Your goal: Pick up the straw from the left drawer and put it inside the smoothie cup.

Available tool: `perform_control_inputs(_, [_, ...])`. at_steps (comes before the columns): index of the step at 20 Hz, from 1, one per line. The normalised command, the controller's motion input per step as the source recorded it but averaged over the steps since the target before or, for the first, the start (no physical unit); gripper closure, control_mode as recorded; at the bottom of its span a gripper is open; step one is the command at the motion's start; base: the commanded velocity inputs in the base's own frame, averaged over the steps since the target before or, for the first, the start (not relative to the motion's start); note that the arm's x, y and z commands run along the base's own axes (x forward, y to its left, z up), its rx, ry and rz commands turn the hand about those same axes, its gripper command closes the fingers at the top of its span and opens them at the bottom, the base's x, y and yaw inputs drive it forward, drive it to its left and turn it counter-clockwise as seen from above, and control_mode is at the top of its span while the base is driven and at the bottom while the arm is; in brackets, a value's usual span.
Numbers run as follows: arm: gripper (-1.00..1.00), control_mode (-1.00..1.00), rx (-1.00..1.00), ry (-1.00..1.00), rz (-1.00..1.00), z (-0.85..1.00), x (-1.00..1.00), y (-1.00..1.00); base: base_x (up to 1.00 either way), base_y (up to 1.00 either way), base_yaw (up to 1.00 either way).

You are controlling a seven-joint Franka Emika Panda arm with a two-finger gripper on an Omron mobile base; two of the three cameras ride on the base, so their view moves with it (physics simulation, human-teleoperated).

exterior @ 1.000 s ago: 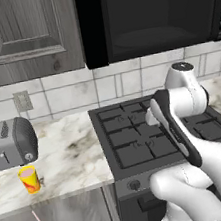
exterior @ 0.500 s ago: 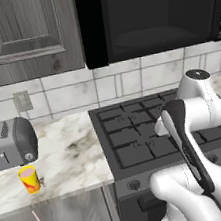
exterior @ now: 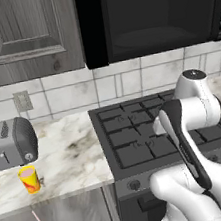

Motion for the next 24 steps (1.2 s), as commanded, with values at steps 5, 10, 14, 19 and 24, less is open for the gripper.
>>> perform_control_inputs(5, [-1.0, -1.0, 0.0, 0.06, 0.0, 0.01, 0.17, 0.0, 0.0, 0.0, 0.0])
perform_control_inputs(10, [-1.0, -1.0, 0.0, 0.0, 0.0, 0.0, 0.01, 0.0, 0.0, 0.0, 0.0])
perform_control_inputs(14, [-1.0, 1.0, 0.0, 0.0, 0.0, 0.0, 0.0, 0.0, -0.02, 0.0, 0.0])
perform_control_inputs(19, [-1.0, 1.0, 0.0, 0.0, 0.0, 0.0, 0.0, 0.0, -0.46, -0.06, -0.01])
perform_control_inputs(24, [-1.0, 1.0, 0.0, 0.0, 0.0, 0.0, 0.0, 0.0, -0.65, -0.18, -0.01])
